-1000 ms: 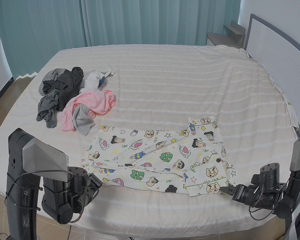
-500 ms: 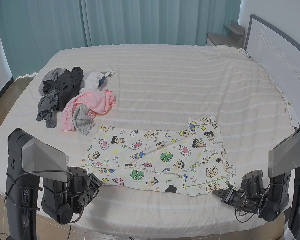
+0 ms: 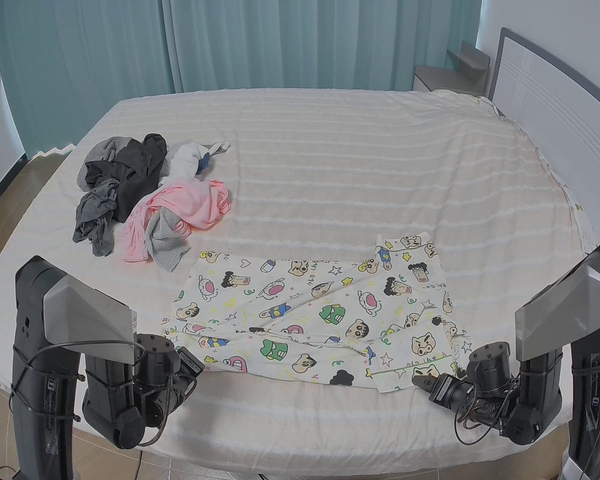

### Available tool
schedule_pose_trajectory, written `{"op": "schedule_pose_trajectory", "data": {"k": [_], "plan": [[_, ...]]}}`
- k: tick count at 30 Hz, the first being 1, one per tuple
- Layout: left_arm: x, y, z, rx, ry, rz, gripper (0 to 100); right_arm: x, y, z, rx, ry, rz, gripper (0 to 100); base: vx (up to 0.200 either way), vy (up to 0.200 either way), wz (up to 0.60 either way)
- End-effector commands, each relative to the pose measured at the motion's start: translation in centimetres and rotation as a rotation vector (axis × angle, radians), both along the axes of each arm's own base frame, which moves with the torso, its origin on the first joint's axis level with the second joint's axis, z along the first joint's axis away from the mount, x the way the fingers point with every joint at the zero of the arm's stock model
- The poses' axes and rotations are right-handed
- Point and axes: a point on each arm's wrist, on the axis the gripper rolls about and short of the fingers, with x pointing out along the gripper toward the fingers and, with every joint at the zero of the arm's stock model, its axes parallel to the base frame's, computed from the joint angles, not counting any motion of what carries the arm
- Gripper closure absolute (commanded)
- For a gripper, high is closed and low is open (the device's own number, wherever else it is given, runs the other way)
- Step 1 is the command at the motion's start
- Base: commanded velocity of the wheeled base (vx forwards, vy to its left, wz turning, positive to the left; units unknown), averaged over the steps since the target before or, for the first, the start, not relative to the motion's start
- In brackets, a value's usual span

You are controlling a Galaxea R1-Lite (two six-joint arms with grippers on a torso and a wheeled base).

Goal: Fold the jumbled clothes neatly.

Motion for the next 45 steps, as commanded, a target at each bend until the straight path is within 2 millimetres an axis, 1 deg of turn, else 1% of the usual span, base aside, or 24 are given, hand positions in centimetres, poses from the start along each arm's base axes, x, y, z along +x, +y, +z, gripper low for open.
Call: {"op": "schedule_pose_trajectory", "data": {"k": [1, 9, 21, 22, 30, 37, 41, 45], "plan": [[0.0, -0.1, 0.1, -0.005, -0.014, -0.001, 100, 1.1, 0.4, -0.3, 0.01, -0.032, -0.032, 0, 0.0, 0.0, 0.0], [0.1, 0.0, 0.0, -0.004, -0.013, 0.002, 100, 2.0, 0.7, -0.2, 0.042, -0.059, -0.056, 0, 0.0, 0.0, 0.0], [0.0, 0.0, 0.0, -0.003, -0.011, 0.0, 100, 2.4, 0.8, -0.3, 0.051, -0.067, -0.068, 0, 0.0, 0.0, 0.0], [0.0, 0.0, 0.0, -0.003, -0.011, 0.0, 100, 2.5, 0.9, -0.2, 0.044, -0.078, -0.08, 100, 0.0, 0.0, 0.0], [0.0, -0.1, -0.1, 0.017, -0.014, 0.028, 100, 2.7, 1.0, -0.4, 0.033, -0.086, -0.091, 100, 0.0, 0.0, 0.0], [-0.2, -0.1, -0.1, 0.019, -0.008, 0.024, 100, 2.3, 1.3, -0.2, 0.029, -0.087, -0.08, 100, 0.0, 0.0, 0.0], [-0.6, 0.0, 0.0, 0.026, 0.002, 0.02, 100, 1.9, 1.5, 0.0, 0.019, -0.086, -0.073, 100, 0.0, 0.0, 0.0], [-1.5, 0.4, 0.3, 0.031, 0.024, 0.018, 100, 0.7, 1.3, 0.3, 0.007, -0.064, -0.054, 100, 0.0, 0.0, 0.0]]}}
